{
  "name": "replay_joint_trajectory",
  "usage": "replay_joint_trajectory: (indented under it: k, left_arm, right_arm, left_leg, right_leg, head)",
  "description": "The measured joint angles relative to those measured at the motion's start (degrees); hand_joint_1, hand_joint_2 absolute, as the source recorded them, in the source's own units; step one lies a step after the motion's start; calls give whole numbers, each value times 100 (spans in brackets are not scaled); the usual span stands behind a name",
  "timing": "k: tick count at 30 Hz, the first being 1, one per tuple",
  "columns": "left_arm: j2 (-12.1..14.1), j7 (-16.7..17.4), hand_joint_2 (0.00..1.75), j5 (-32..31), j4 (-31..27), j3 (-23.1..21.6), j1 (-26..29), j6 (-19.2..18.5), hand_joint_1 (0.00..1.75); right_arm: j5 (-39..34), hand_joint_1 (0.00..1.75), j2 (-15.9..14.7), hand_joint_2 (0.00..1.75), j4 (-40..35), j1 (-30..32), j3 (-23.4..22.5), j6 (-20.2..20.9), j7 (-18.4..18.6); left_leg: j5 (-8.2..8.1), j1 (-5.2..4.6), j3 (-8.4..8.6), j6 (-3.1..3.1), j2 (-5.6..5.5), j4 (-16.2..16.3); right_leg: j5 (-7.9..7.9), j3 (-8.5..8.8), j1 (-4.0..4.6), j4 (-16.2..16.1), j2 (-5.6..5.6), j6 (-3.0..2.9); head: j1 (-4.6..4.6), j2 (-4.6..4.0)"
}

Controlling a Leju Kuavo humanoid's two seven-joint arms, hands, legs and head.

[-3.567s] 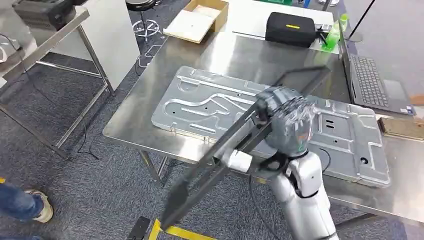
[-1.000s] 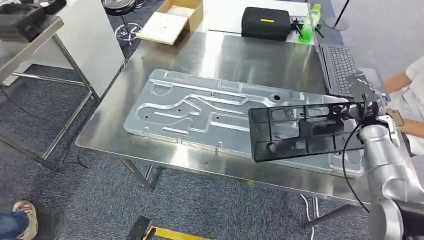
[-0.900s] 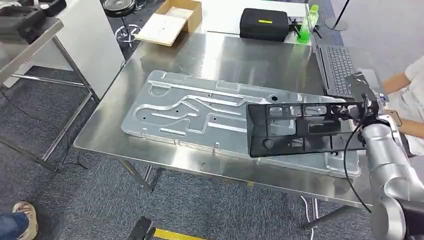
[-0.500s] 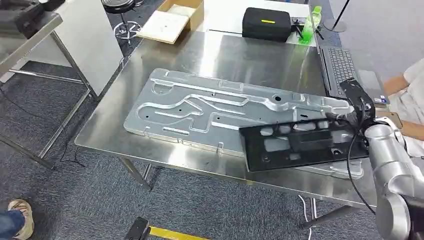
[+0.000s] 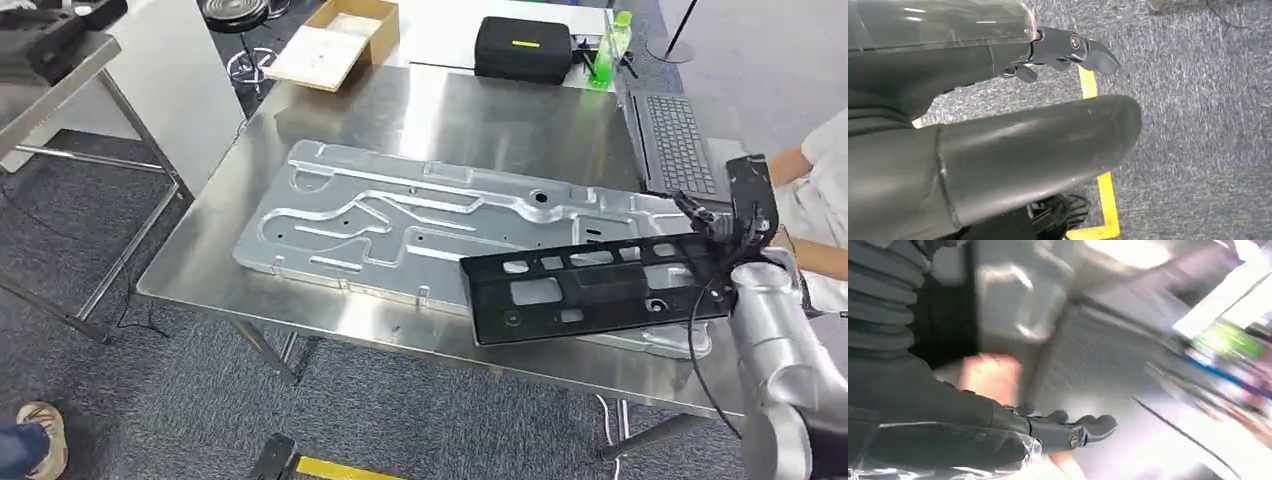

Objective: Take the parts from the cabinet and place them on the table.

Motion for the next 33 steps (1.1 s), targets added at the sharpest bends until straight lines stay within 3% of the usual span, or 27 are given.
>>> replay_joint_trajectory:
  k: [3,4,5,6,7,9,10,12,14,15,16,18,19,20,21,22,24,25,26,29,30,31,32,33]
  left_arm:
    - [-2,-17,0,-18,0,0,28,4,0]
    - [-2,-17,0,-33,0,0,40,4,0]
    - [-2,-17,0,-39,0,0,44,4,0]
    - [-2,-15,0,-46,0,0,50,4,0]
    - [-7,-7,0,-57,0,-2,53,4,0]
    - [-4,-2,0,-77,0,-2,63,4,0]
    - [2,-2,0,-81,0,-2,52,4,0]
    - [-6,-4,0,-90,0,-11,33,2,0]
    - [-9,-2,0,-92,0,-22,54,4,0]
    - [-26,-2,0,-94,0,-28,65,4,0]
    - [-28,2,0,-101,0,-33,55,7,0]
    - [-41,31,0,-112,0,-46,26,9,0]
    - [-46,35,0,-125,0,-52,29,9,0]
    - [-46,46,0,-125,0,-57,35,9,0]
    - [-46,50,0,-125,0,-63,43,9,0]
    - [-50,52,0,-127,0,-72,47,9,0]
    - [-66,83,0,-175,0,-92,45,9,0]
    - [-70,90,0,-188,0,-101,45,9,0]
    - [-72,101,0,-197,0,-107,35,9,0]
    - [-81,125,0,-210,0,-140,36,9,0]
    - [-81,133,0,-212,0,-149,34,9,0]
    - [-83,133,0,-216,0,-155,35,11,0]
    - [-81,133,0,-221,0,-157,35,11,0]
    - [-83,133,0,-221,0,-162,35,9,0]
  right_arm:
    - [315,0,264,0,-979,475,-33,-981,-729]
    - [450,0,367,0,-1274,599,-35,-1190,-847]
    - [547,0,428,0,-1442,729,-37,-1280,-871]
    - [738,0,497,0,-1775,900,-33,-1384,-871]
    - [875,0,574,0,-2164,1097,-11,-1389,-849]
    - [1040,0,744,0,-2822,1355,127,-1266,-807]
    - [1069,0,824,0,-3108,1430,239,-1207,-790]
    - [1107,0,946,0,-3601,1653,473,-1107,-805]
    - [1268,0,1058,0,-4013,1913,716,-1122,-836]
    - [1493,0,1145,0,-4325,2018,974,-1181,-880]
    - [1727,0,1224,0,-4590,2125,1242,-1293,-880]
    - [2217,0,1326,0,-4961,2297,1769,-1589,-838]
    - [2398,0,1368,0,-5105,2394,2003,-1697,-814]
    - [2542,0,1405,0,-5221,2467,2208,-1769,-796]
    - [2624,0,1442,0,-5312,2514,2384,-1802,-792]
    - [2702,0,1468,0,-5397,2533,2506,-1828,-758]
    - [3196,0,1534,0,-5567,2511,2781,-1926,-554]
    - [3421,0,1538,0,-5624,2494,2930,-2004,-491]
    - [3586,0,1551,0,-5664,2489,3057,-2048,-445]
    - [3809,0,1597,0,-5751,2494,3276,-2129,-371]
    - [3921,0,1602,0,-5780,2482,3339,-2164,-340]
    - [3982,0,1613,0,-5793,2462,3399,-2169,-329]
    - [4055,0,1632,0,-5808,2448,3458,-2202,-322]
    - [4125,0,1650,0,-5811,2446,3519,-2235,-313]
  left_leg:
    - [-599,-16,-438,-17,-3,1094]
    - [-731,-18,-595,-16,-2,1426]
    - [-734,-23,-667,-2,-3,1549]
    - [-593,-27,-614,21,-3,1404]
    - [-372,-30,-455,50,-3,1055]
    - [110,-54,41,144,-10,50]
    - [58,-90,134,188,-10,-164]
    - [73,-92,163,160,-9,-245]
    - [98,-97,168,192,-17,-277]
    - [162,-29,217,218,8,-372]
    - [180,-39,236,229,7,-405]
    - [187,-38,227,252,20,-401]
    - [184,-38,225,249,21,-400]
    - [182,-37,220,246,20,-394]
    - [177,-33,218,238,19,-384]
    - [167,-29,219,223,15,-371]
    - [130,-23,226,176,4,-320]
    - [111,-31,214,147,6,-303]
    - [97,-51,202,108,7,-277]
    - [117,-33,210,20,13,-314]
    - [70,-29,177,-22,8,-272]
    - [-51,-14,133,-45,9,-129]
    - [-249,-13,1,-56,9,178]
    - [-464,-8,-188,-70,9,592]
  right_leg:
    - [-7,6,55,0,1,-97]
    - [-10,7,84,0,13,-110]
    - [-13,9,96,5,5,-115]
    - [-17,14,120,6,1,-121]
    - [-23,23,131,12,-7,-129]
    - [-29,35,150,19,6,-137]
    - [-35,25,173,34,20,-124]
    - [-21,7,145,25,26,-79]
    - [-1,23,133,-4,23,-24]
    - [-49,-2,137,60,16,0]
    - [-211,-77,145,238,14,21]
    - [-675,-434,112,1069,15,60]
    - [-822,-608,92,1452,14,78]
    - [-866,-716,78,1681,11,90]
    - [-776,-699,63,1644,6,100]
    - [-582,-559,49,1366,-2,105]
    - [-85,2,30,313,-19,91]
    - [-172,134,40,59,-25,62]
    - [-128,113,87,24,-15,25]
    - [-124,96,119,37,4,-46]
    - [-83,123,60,-26,-9,-110]
    - [-75,127,67,-35,-11,-128]
    - [-78,122,71,-35,-42,-188]
    - [-79,121,81,-35,-59,-200]
  head:
    - [-4,0]
    - [-2,0]
    - [-2,0]
    - [0,0]
    - [-2,0]
    - [-2,0]
    - [2,0]
    - [0,0]
    - [-2,0]
    - [-2,0]
    - [4,0]
    - [7,0]
    - [2,0]
    - [7,0]
    - [4,0]
    - [2,0]
    - [4,0]
    - [4,0]
    - [0,0]
    - [2,0]
    - [0,0]
    - [2,0]
    - [-2,0]
    - [0,0]
